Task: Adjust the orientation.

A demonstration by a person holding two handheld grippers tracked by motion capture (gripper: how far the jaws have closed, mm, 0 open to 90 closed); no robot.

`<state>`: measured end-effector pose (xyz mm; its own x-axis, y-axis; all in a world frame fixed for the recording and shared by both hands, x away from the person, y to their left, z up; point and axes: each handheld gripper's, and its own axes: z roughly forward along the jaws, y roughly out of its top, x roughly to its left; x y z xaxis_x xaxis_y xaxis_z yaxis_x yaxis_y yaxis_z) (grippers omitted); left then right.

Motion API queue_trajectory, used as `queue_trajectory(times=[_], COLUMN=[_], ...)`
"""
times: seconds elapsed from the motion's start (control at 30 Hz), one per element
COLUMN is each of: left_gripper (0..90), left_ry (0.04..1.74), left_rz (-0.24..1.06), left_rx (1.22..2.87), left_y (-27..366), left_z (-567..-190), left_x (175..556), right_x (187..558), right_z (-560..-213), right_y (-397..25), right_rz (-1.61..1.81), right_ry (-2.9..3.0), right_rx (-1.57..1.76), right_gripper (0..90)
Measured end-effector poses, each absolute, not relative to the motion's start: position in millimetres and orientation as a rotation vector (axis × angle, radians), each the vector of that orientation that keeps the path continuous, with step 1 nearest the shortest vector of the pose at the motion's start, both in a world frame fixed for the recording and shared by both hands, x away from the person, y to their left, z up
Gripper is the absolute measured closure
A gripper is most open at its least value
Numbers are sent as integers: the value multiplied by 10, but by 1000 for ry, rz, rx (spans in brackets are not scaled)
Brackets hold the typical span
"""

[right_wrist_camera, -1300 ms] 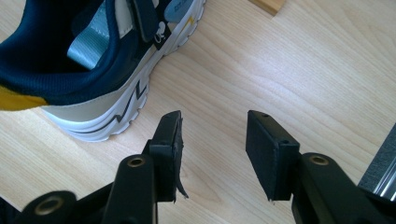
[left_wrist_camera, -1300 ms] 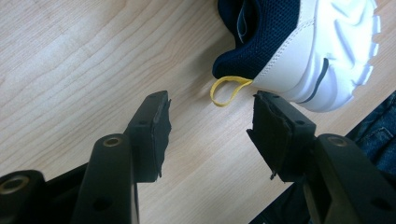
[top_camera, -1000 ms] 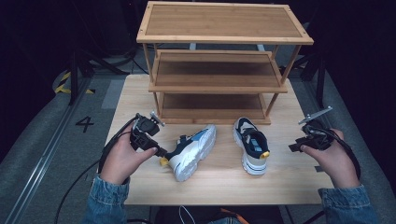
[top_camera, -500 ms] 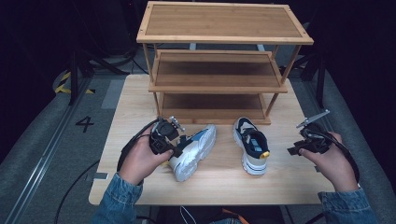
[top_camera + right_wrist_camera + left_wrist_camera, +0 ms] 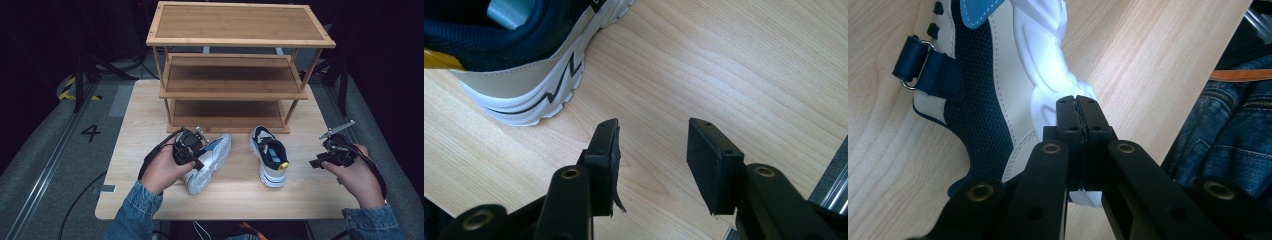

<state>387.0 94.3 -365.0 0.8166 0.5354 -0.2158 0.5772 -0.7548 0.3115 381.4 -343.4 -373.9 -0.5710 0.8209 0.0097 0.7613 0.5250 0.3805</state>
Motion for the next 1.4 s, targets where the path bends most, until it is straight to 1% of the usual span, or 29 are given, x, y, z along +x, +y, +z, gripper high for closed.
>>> queue_trajectory(times=[0.17,0.33,0.47,0.67,0.9,1.03,1.2,1.27,1.4], left_gripper=[900,897,896,874,848,842,824,810,755], left_ry=[850,837,818,698,598,588,565,553,523], left_rz=[-167,-94,-92,-158,-199,-252,-265,-276,-264], left_rx=[2637,2672,2671,2686,2711,2705,2723,2731,2761], left_y=[923,859,835,647,443,389,310,260,176], left_z=[-3684,-3669,-3663,-3650,-3722,-3766,-3799,-3824,-3800], left_x=[3873,3805,3782,3681,3609,3607,3578,3554,3463], right_x=[3813,3837,3851,3859,3845,3849,3849,3848,3847], right_z=[-3716,-3728,-3748,-3747,-3735,-3742,-3749,-3744,-3745], right_y=[-3436,-3407,-3363,-3359,-3355,-3352,-3346,-3343,-3336], right_rz=[525,523,519,517,519,515,511,511,509], right_ry=[2581,2588,2612,2613,2613,2615,2617,2617,2620], right_rx=[1346,1345,1328,1322,1322,1318,1322,1320,1314], right_gripper=[571,570,566,564,561,559,558,556,555])
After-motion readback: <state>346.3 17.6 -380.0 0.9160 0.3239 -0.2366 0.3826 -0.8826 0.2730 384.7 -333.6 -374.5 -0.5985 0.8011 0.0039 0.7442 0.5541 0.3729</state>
